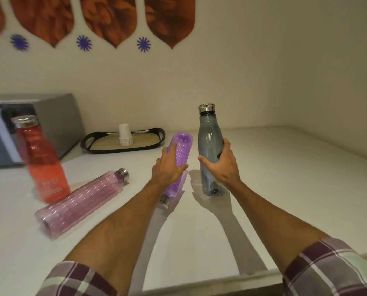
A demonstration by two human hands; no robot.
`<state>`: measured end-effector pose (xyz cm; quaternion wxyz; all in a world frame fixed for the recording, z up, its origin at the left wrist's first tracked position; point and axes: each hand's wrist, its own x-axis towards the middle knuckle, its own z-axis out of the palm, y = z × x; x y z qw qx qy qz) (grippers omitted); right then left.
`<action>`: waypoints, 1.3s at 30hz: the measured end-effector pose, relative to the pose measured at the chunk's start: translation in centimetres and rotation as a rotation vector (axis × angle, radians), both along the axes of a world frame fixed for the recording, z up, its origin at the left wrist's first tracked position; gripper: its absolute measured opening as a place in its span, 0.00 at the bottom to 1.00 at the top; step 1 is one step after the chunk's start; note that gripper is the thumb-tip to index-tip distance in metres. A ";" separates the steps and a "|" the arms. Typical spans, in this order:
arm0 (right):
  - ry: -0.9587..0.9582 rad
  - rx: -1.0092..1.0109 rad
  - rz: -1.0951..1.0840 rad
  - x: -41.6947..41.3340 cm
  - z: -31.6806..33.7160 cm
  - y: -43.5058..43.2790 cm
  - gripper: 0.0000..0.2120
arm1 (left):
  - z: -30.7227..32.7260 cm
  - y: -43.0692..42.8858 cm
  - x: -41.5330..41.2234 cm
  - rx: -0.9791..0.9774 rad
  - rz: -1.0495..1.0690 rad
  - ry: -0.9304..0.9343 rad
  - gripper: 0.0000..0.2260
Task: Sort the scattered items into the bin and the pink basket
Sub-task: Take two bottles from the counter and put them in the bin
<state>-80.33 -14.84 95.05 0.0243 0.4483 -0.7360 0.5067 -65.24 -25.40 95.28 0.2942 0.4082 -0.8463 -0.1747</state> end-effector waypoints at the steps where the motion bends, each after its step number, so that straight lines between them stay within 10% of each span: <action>1: -0.003 -0.008 0.043 0.8 0.0 0.4 0.45 | 0.2 0.7 1.1 -0.014 0.033 0.011 0.41; 39: -0.149 0.365 1.231 74.3 -9.9 21.6 0.47 | -10.1 41.8 73.1 0.079 1.221 0.268 0.37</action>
